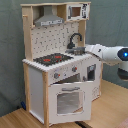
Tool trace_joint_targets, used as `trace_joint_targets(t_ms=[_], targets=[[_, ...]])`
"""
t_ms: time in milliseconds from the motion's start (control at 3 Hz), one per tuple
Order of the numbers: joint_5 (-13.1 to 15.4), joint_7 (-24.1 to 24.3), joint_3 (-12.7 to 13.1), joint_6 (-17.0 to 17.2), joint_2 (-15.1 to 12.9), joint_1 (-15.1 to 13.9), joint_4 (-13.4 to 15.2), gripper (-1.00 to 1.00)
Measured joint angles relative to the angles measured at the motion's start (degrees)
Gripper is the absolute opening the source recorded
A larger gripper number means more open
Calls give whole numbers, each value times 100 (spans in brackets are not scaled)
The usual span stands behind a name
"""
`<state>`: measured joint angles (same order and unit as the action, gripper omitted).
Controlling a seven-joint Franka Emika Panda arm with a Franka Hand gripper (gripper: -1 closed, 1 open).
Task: Play with the kitchen
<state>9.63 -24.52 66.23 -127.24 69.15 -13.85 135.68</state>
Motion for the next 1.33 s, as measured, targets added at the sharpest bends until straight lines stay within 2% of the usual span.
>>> trace_joint_targets(t_ms=[667, 1000, 1333], targets=[[-620, -759, -20, -23, -778, 3, -5, 100], [-827, -1071, -11, -31, -1243, -4, -4, 100], [-865, -1327, -29, -47, -1869, -43, -2, 100]])
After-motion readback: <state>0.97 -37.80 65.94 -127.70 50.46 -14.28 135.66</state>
